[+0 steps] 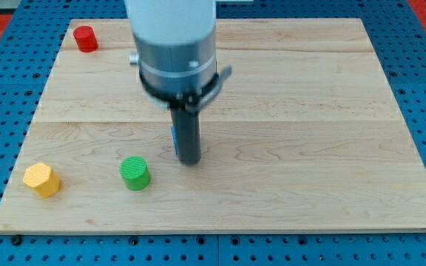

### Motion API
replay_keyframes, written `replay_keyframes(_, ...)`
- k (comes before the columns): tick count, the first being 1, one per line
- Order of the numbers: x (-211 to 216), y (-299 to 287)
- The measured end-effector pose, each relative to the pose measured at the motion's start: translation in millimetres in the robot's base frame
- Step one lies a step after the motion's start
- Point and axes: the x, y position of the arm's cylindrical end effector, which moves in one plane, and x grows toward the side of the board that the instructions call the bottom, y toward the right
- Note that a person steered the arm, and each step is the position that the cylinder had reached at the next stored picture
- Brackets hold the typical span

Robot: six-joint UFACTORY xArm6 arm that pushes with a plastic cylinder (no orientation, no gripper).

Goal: Separate blue cube from yellow heart

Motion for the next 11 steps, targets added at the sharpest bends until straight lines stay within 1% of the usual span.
replay_keyframes(1,3.0,20.1)
replay_keyframes(2,41.0,-43.2)
replay_keyframes(3,9.9,-66.6)
replay_keyframes(4,3.2,-15.6)
replay_keyframes(5,-1.0,-4.9)
replay_keyframes(6,12.7,-58.7)
replay_keyframes(7,-20.9,-55.0)
replay_keyframes(8,-21.8,1.0)
replay_keyframes(9,-22.5,-0.4)
replay_keyframes(10,-45.8,16.1)
replay_keyframes(11,-59.7,37.7)
